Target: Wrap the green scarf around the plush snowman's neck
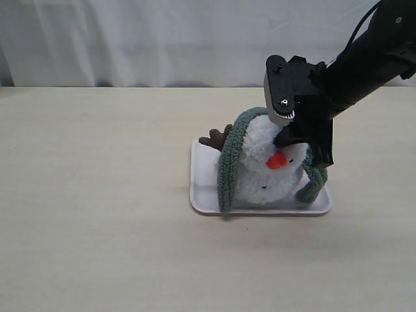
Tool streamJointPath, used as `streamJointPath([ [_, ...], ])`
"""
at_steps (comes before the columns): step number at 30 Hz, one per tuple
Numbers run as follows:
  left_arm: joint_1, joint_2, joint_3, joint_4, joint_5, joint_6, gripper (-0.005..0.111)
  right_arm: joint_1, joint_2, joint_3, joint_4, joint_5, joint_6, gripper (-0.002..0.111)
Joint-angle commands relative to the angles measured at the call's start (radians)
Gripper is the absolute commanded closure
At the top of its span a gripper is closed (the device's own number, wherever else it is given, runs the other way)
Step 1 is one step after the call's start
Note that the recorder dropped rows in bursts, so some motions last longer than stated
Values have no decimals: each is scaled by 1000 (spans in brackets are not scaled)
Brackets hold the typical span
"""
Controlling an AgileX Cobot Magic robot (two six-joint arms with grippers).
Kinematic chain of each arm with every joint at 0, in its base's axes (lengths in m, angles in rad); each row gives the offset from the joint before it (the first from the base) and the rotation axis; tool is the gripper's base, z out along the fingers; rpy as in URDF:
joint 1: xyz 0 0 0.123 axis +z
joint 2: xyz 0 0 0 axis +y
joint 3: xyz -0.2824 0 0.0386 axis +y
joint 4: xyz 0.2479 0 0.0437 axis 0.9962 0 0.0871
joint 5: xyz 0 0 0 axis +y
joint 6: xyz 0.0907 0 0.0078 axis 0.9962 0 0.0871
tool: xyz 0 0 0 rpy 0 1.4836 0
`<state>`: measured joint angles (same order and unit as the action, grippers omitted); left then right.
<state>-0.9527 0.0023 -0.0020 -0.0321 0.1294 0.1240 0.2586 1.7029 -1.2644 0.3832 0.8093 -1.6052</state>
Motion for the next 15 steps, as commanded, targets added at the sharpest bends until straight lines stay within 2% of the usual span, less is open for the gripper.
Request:
streamJointPath([
  [1, -2, -2, 2, -13, -31, 0, 107, 1, -1, -2, 6, -64, 124, 78],
  [6, -2, -2, 2, -13, -31, 0, 107, 1, -1, -2, 6, -73, 129, 43],
  [9, -2, -2, 2, -13, -31, 0, 107, 1, -1, -2, 6, -72, 129, 30],
  [15, -2, -2, 2, -13, -31, 0, 107, 1, -1, -2, 29, -67, 157, 26],
])
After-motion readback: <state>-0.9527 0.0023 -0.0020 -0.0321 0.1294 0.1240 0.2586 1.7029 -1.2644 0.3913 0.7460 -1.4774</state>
